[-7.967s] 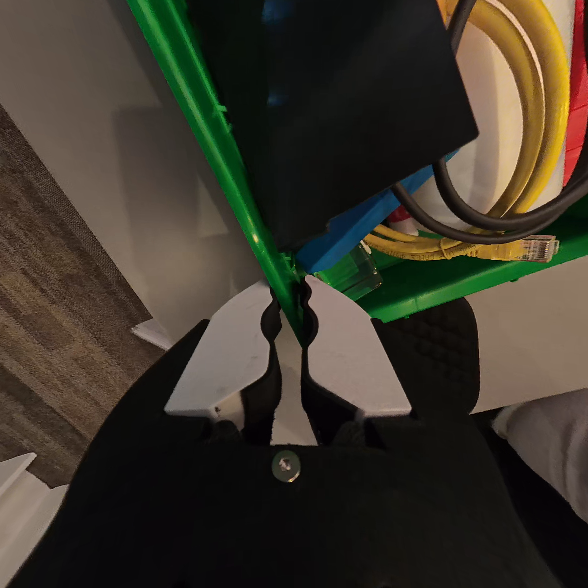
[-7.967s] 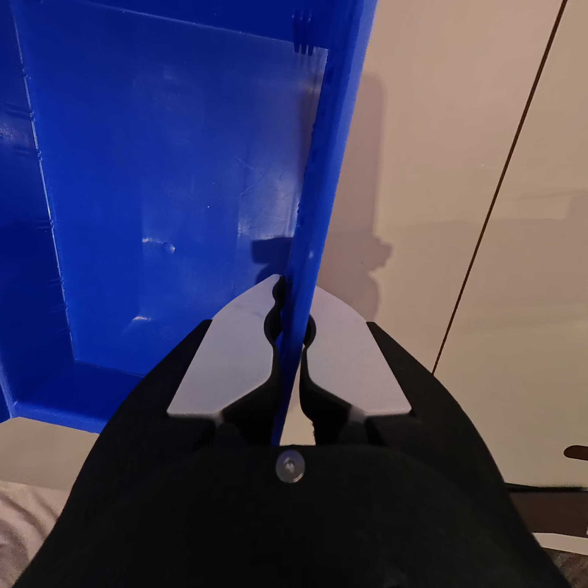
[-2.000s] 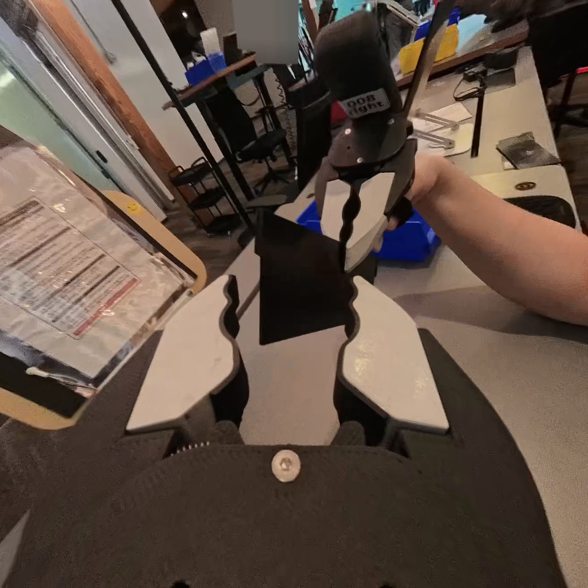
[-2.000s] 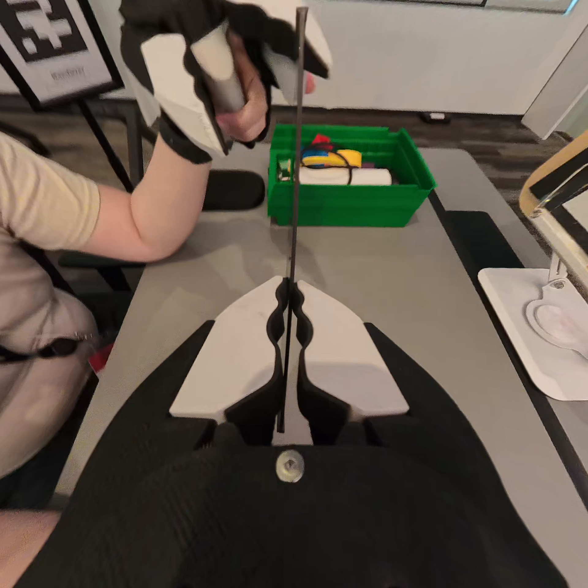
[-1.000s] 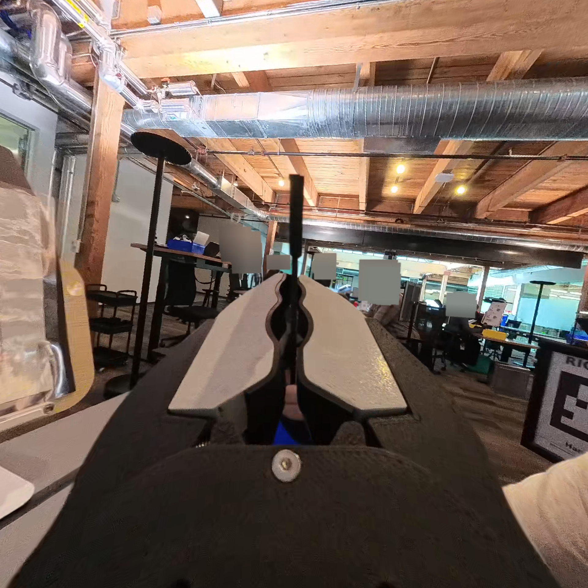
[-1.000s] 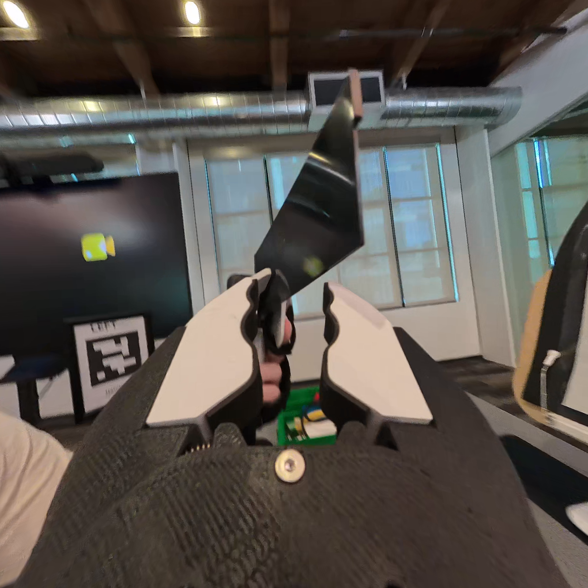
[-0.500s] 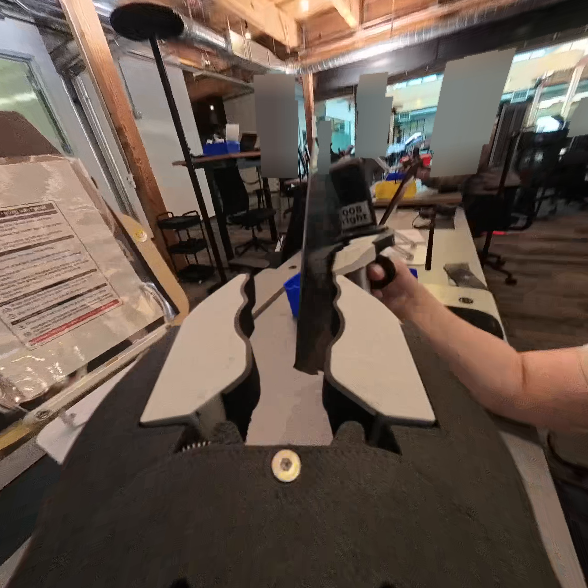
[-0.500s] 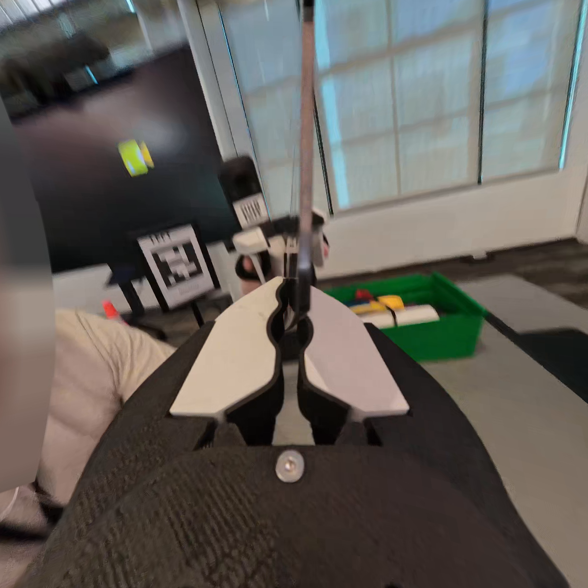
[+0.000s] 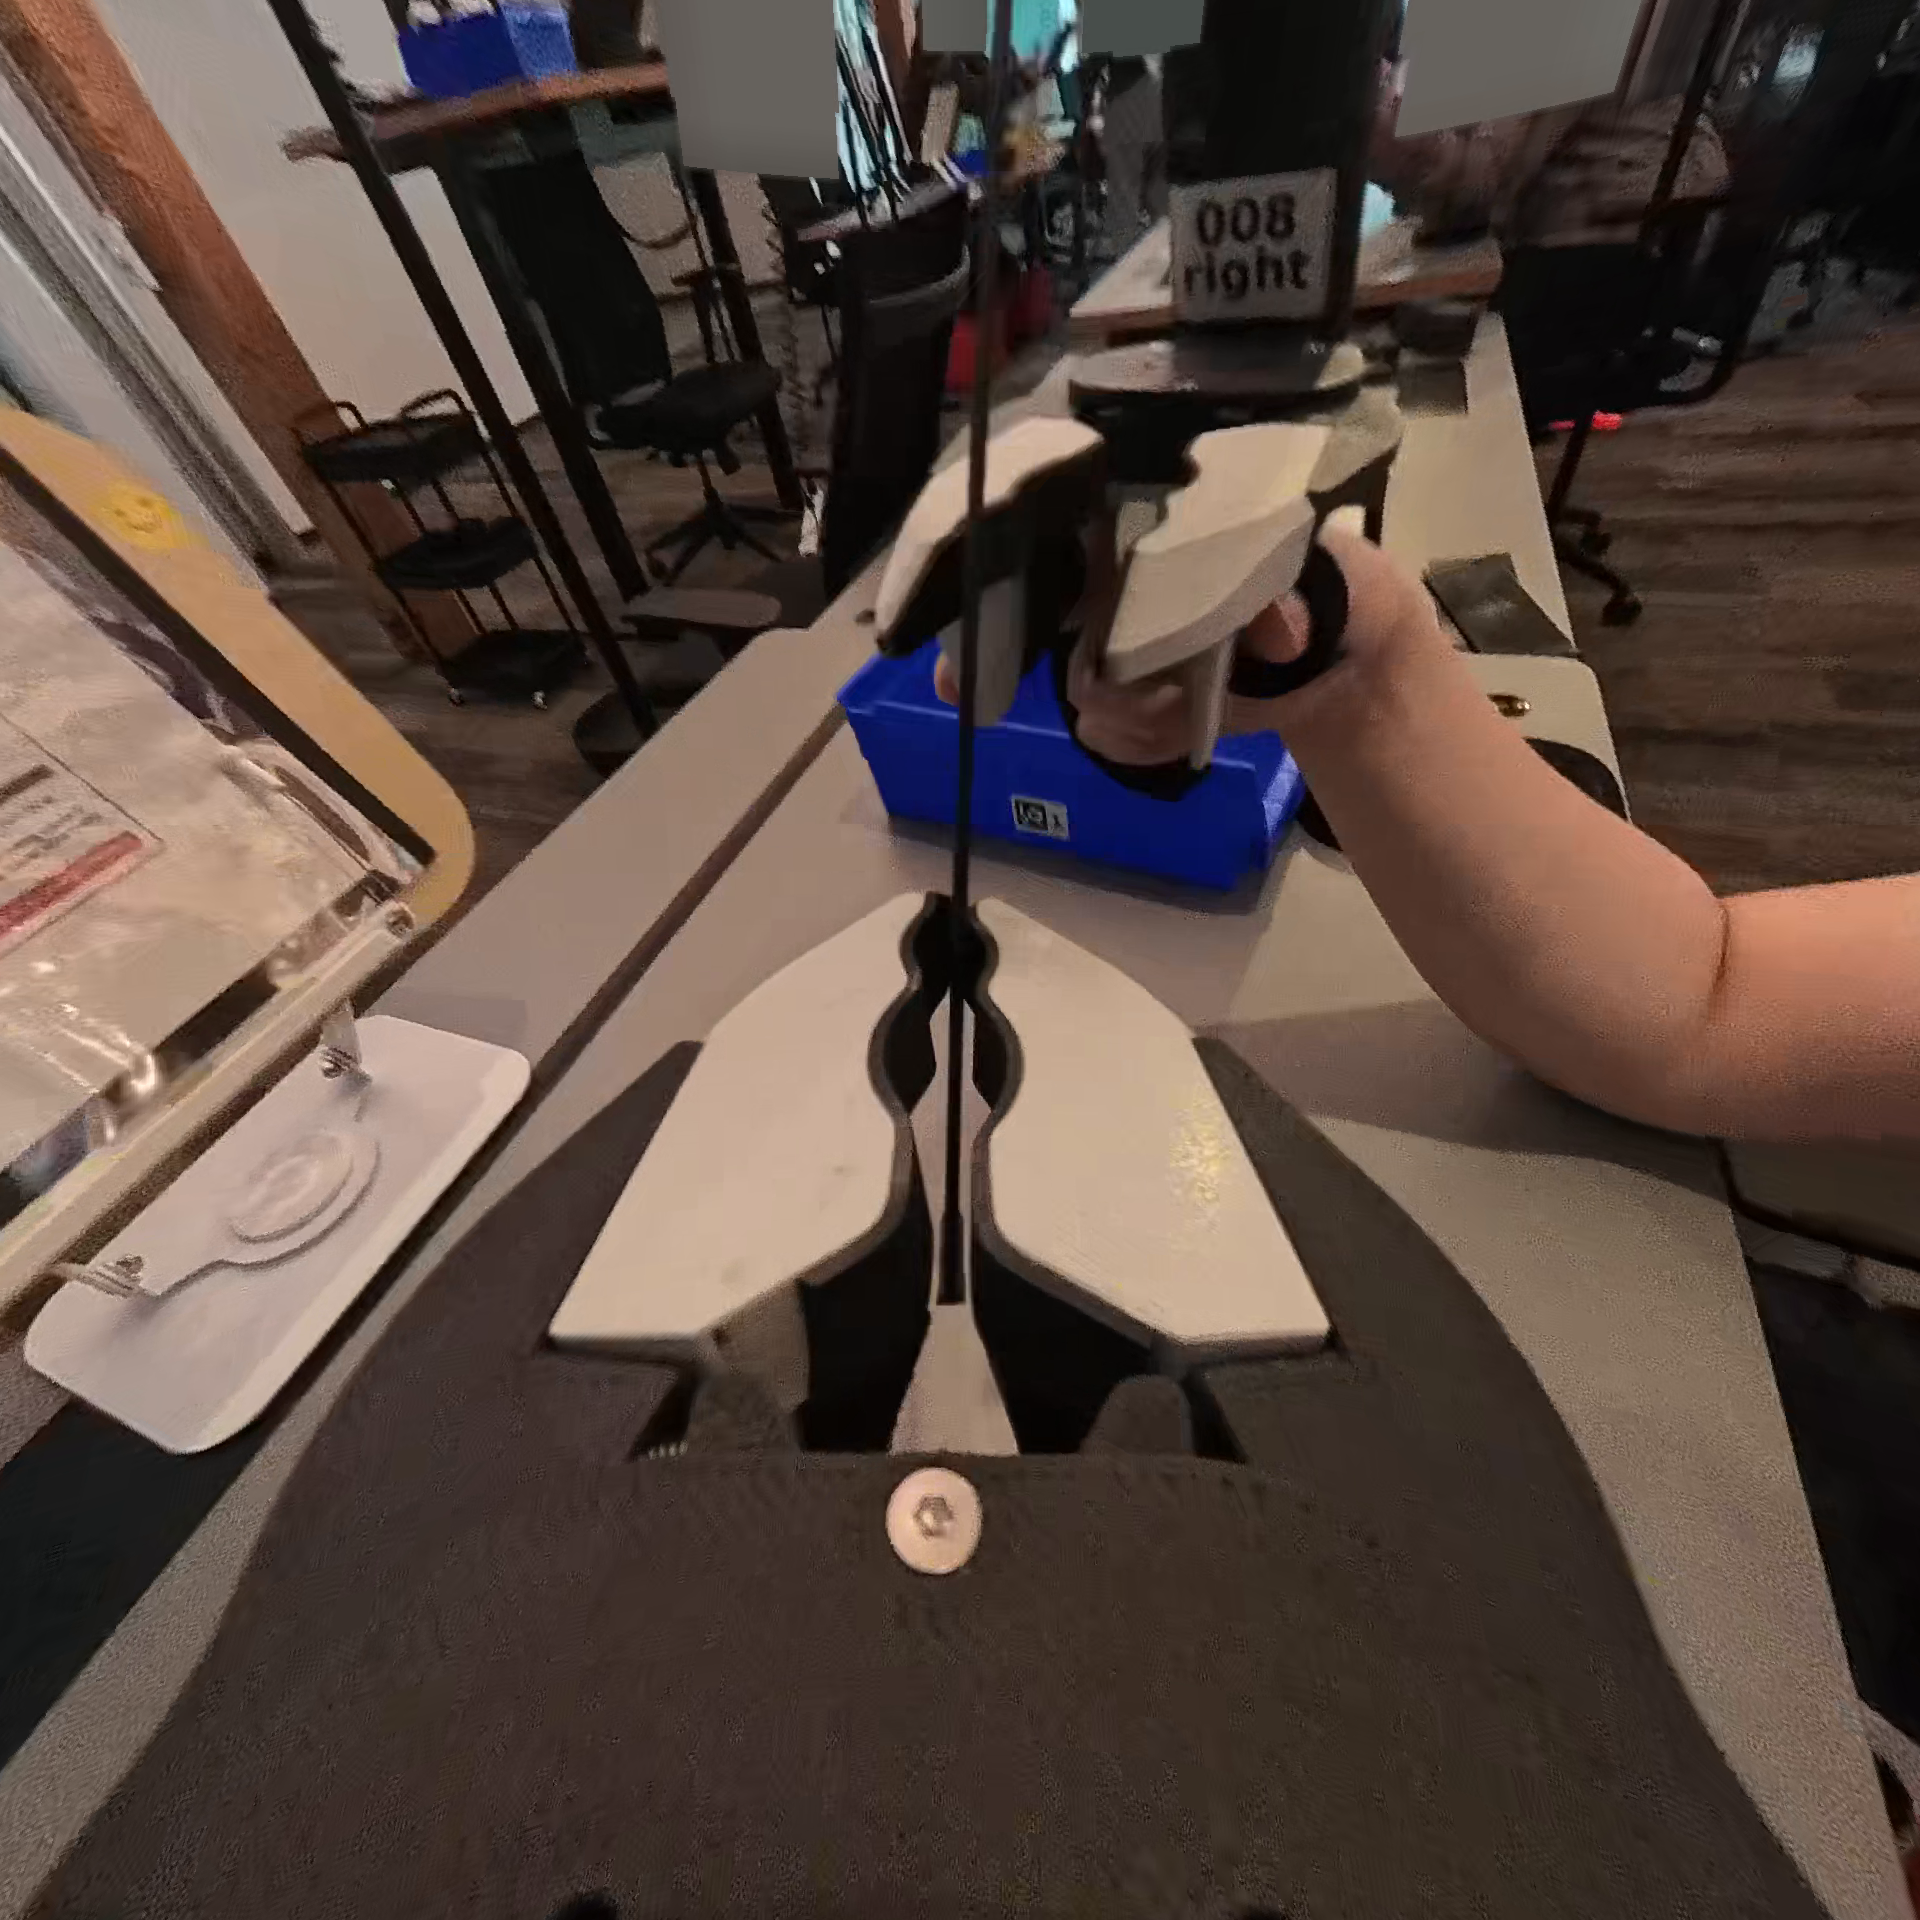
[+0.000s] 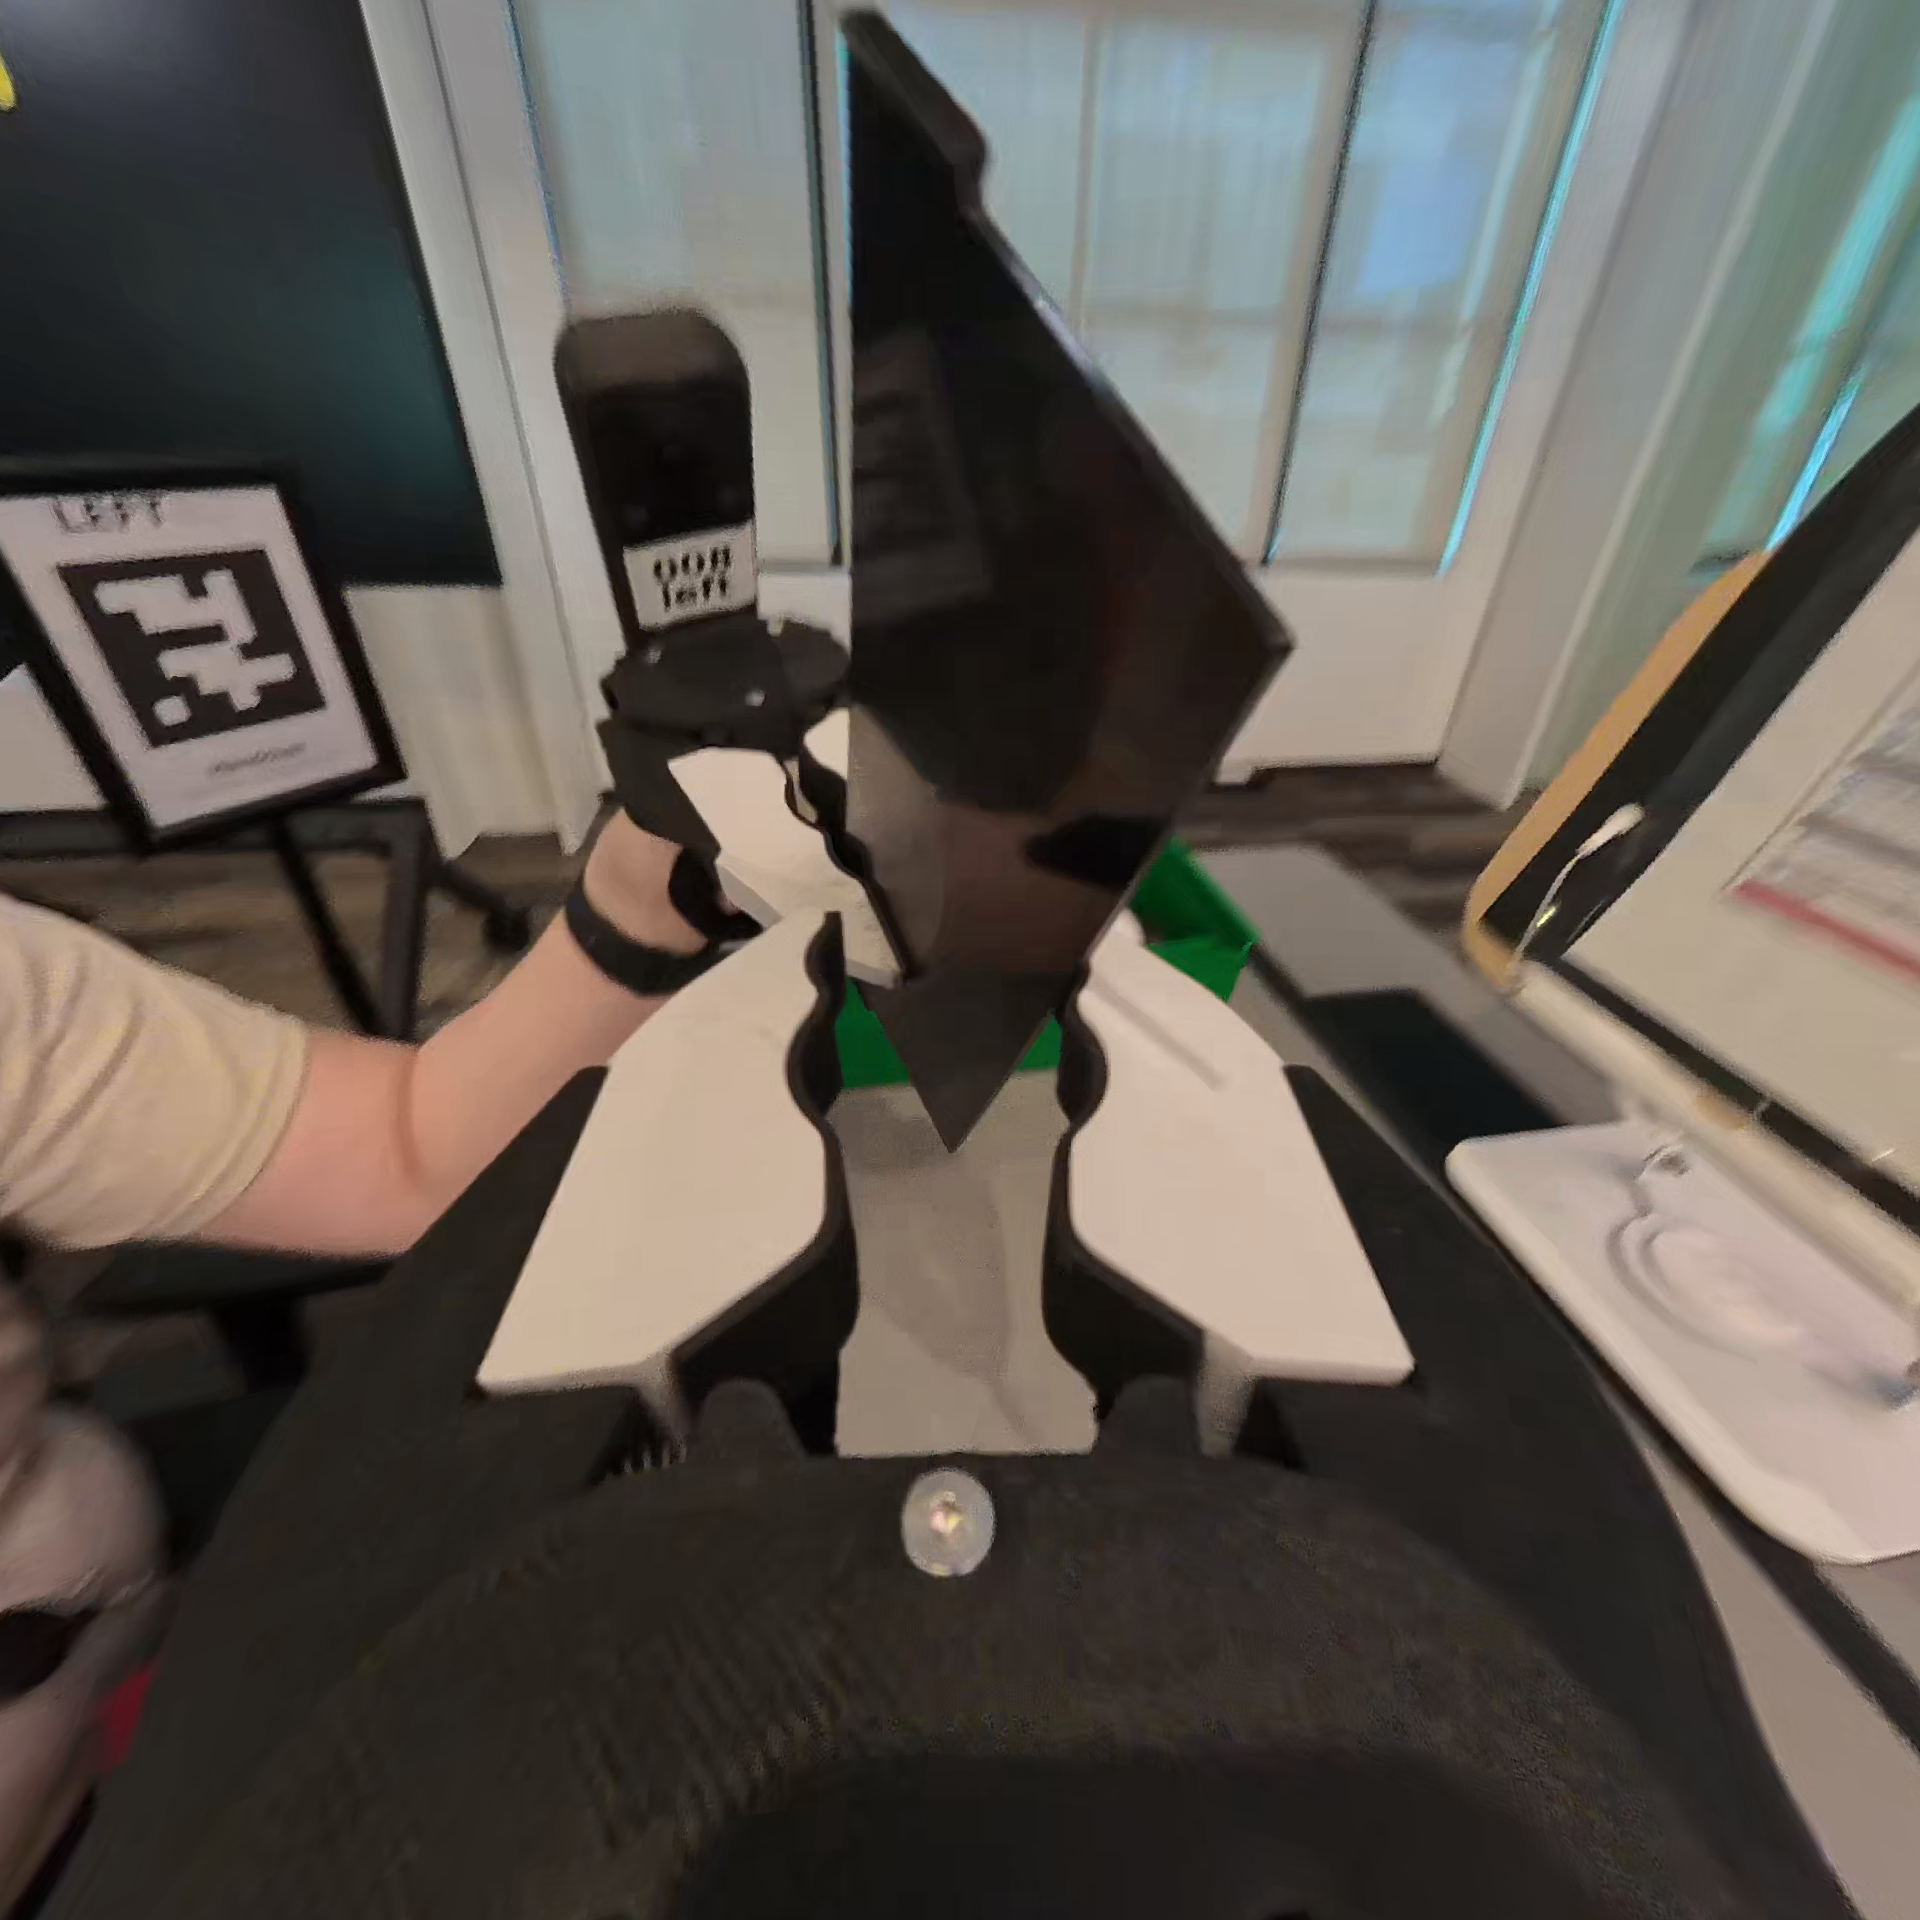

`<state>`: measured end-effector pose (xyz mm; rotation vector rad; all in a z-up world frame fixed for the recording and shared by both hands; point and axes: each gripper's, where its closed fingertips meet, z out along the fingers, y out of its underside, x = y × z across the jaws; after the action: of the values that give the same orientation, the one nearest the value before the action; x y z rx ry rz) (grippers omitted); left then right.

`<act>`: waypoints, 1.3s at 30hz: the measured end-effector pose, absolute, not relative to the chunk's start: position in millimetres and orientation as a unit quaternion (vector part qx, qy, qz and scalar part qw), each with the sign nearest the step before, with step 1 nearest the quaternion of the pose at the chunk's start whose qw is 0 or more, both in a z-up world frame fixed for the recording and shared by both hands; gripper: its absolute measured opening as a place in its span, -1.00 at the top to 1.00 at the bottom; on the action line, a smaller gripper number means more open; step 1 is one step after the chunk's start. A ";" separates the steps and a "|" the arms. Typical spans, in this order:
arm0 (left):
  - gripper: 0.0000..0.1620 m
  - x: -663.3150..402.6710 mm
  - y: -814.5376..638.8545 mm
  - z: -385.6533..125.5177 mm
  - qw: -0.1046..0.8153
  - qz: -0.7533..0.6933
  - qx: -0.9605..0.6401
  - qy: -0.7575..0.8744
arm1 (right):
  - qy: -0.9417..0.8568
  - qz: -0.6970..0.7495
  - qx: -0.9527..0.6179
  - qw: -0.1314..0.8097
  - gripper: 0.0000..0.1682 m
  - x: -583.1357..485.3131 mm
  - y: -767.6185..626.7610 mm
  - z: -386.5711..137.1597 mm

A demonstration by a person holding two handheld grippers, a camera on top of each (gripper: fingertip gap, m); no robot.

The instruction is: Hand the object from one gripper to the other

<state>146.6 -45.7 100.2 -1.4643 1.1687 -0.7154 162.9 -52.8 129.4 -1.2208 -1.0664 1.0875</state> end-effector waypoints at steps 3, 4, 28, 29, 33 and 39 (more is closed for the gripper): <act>0.99 136.2 -41.5 133.5 0.629 -0.300 -0.552 0.459 | -0.451 0.415 -0.473 0.632 0.48 171.6 -53.4 145.8; 0.99 132.5 -42.9 137.8 0.659 -0.266 -0.520 0.474 | -0.455 0.386 -0.462 0.657 0.44 174.7 -54.0 149.8; 0.91 110.0 -11.2 133.0 0.694 0.280 -0.430 0.505 | -0.534 -0.279 -0.435 0.669 0.93 178.1 -16.6 126.2; 0.82 107.7 -15.1 144.6 0.719 0.275 -0.424 0.477 | -0.523 -0.256 -0.445 0.681 0.93 178.2 -16.4 129.5; 0.34 82.6 -34.1 190.9 0.794 0.171 -0.468 0.349 | -0.472 -0.159 -0.480 0.723 0.97 182.6 -10.9 139.8; 0.29 70.6 -74.4 213.1 0.813 -0.137 -0.463 0.325 | -0.348 0.420 -0.485 0.683 0.97 165.7 -39.2 168.3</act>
<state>70.6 -74.4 213.1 -0.9876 0.6947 -0.2929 165.7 -39.2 168.3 -1.0881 -0.7793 0.9424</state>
